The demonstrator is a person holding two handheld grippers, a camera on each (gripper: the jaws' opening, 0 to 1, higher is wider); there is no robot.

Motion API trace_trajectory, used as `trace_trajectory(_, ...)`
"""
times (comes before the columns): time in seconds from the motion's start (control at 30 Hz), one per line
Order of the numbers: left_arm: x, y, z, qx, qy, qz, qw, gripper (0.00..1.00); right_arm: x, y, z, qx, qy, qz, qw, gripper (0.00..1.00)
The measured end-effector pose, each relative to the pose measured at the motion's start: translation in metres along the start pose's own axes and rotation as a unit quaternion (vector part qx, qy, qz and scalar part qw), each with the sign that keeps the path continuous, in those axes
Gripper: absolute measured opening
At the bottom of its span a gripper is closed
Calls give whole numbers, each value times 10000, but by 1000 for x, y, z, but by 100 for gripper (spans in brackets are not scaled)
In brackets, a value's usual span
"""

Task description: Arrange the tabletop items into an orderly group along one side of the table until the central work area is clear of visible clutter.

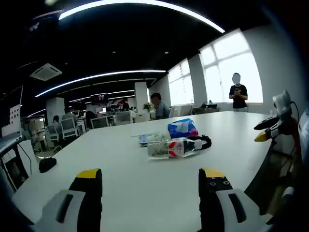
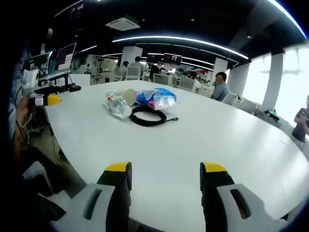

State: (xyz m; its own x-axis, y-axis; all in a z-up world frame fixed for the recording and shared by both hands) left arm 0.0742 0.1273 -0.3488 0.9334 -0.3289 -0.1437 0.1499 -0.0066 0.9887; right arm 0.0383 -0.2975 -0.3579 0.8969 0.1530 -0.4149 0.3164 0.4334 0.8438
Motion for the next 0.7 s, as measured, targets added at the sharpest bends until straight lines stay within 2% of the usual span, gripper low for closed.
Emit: trace_trajectory(0.7, 1, -2, -2, 22, 10, -133, 9999, 82, 0, 3, 0, -97, 26, -21, 9999, 54)
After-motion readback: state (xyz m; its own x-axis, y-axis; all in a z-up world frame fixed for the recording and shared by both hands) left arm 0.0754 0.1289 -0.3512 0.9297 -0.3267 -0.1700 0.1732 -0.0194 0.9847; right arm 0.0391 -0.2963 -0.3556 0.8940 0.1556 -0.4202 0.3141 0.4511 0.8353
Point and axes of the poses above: the point that each gripper's makers call its tool centre point, and the gripper's own axes: x roughly forward along the fingers, z roughly to its right, y roughly out of its top, the point moved 9 cm from there along -x, roughly backward along the fingers, and after that the axes turned 9 degrees about -x, right-handed, at the moved point
